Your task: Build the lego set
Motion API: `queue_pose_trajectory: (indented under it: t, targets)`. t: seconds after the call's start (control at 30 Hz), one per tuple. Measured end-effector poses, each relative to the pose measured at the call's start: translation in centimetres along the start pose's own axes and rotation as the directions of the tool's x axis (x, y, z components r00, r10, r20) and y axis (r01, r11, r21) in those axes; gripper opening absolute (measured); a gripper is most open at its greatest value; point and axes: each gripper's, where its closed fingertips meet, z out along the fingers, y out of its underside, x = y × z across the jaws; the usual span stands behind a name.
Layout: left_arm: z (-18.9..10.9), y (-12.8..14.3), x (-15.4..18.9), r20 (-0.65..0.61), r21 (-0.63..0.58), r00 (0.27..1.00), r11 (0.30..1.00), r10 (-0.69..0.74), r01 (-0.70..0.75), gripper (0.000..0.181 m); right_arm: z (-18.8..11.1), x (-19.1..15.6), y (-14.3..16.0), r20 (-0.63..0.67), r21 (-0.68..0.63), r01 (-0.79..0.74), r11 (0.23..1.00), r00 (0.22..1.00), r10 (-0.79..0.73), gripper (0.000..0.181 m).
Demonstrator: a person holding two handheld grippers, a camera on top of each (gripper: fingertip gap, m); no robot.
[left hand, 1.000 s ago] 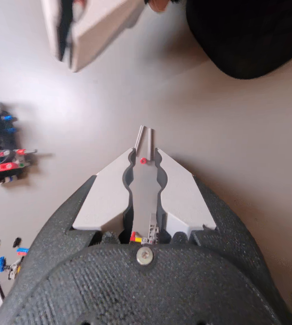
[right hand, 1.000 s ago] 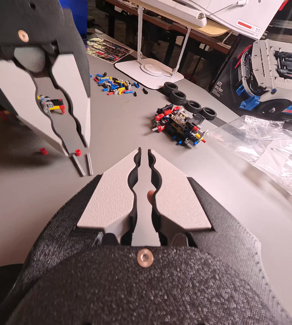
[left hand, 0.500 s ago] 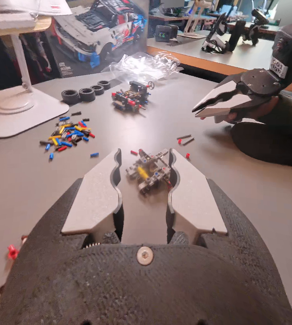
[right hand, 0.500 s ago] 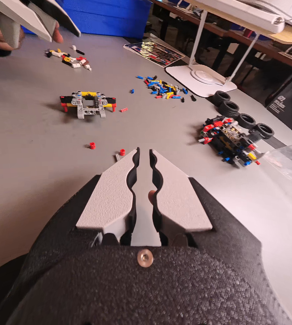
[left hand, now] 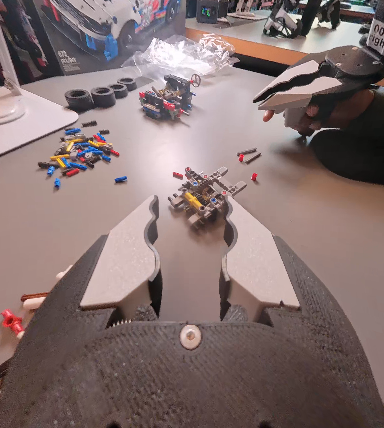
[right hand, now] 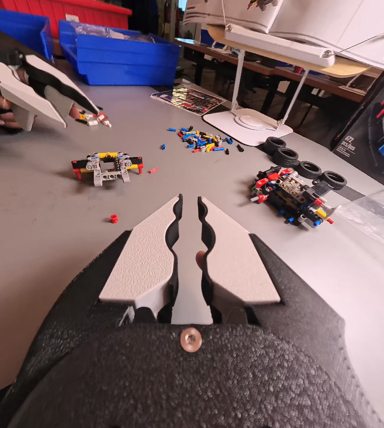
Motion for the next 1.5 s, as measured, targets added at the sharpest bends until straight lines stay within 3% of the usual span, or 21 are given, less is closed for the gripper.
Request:
queue_pose_trajectory:
  t: [0.03, 0.27, 0.43, 0.8, 1.27, 1.4, 1.5]
  targets:
    - [-0.2, -0.3, -0.3, 0.014, 0.015, 1.000, 1.000, -0.001, 0.000, 0.055, -0.1, 0.2, -0.2, -0.003, 0.014, -0.018, 1.000, 1.000, 0.018, 0.012]
    - [-0.7, -0.4, -1.6, 0.056, 0.044, 0.998, 0.999, -0.016, 0.014, 0.065, 0.2, 0.4, -0.5, 0.011, 0.030, -0.050, 0.998, 0.999, 0.050, 0.015]
    - [0.3, 0.7, -0.2, -0.010, -0.024, 1.000, 0.999, -0.022, 0.022, 0.067, 0.2, -0.2, -0.4, 0.017, 0.024, -0.003, 1.000, 1.000, 0.003, 0.014]
    - [0.5, 1.0, 0.6, -0.014, -0.045, 0.998, 0.997, 0.061, -0.062, 0.062, -0.2, -0.2, 1.1, -0.021, -0.064, 0.116, 0.991, 0.993, -0.118, 0.010]
    - [2.6, 3.3, 3.4, -0.134, -0.215, 0.984, 0.966, 0.116, -0.144, 0.059, 0.0, 0.1, 1.8, -0.046, -0.115, 0.136, 0.984, 0.989, -0.142, 0.007]
    - [3.2, 3.8, 2.8, -0.091, -0.256, 0.982, 0.949, 0.166, -0.184, 0.041, 0.0, -0.1, 1.8, -0.045, -0.119, 0.148, 0.982, 0.987, -0.155, 0.007]
    - [2.9, 3.7, 2.6, -0.082, -0.244, 0.981, 0.951, 0.176, -0.191, 0.038, 0.0, -0.1, 2.1, -0.042, -0.134, 0.152, 0.979, 0.986, -0.159, 0.007]
